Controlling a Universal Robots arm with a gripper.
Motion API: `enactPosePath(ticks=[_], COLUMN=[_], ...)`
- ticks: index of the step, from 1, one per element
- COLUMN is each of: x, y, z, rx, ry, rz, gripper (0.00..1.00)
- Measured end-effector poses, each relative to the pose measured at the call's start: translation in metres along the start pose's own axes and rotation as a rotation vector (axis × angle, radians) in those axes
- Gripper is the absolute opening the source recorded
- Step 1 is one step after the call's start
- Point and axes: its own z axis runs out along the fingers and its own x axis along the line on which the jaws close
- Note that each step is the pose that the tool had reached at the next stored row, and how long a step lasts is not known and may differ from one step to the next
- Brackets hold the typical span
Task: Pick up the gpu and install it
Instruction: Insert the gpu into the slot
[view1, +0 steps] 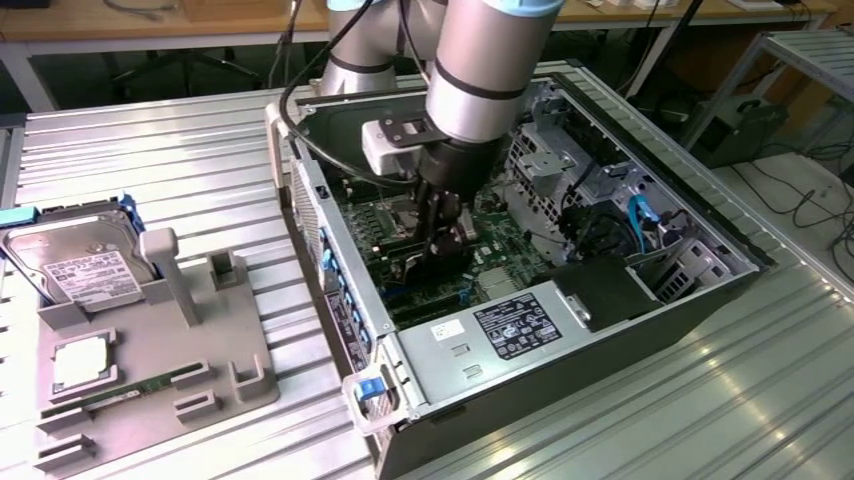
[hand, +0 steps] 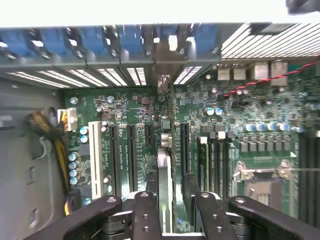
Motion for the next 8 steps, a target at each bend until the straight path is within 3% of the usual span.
enactPosePath(ticks=[2, 3, 4, 5, 8], x=[0.0, 0.0, 0.0, 0.0, 0.0], y=[0.0001, 0.0003, 0.0003, 0.0004, 0.0003], z=[-0.0022, -0.0103, -0.0127, -0.015, -0.017], rx=[0.0004, 0.0008, 0.0008, 0.0008, 0.0009], ry=[0.0003, 0.0003, 0.0004, 0.0004, 0.0002], rz=[0.0, 0.0, 0.0, 0.0, 0.0], gripper=[0.33, 0.27, 0.27, 0.2, 0.14])
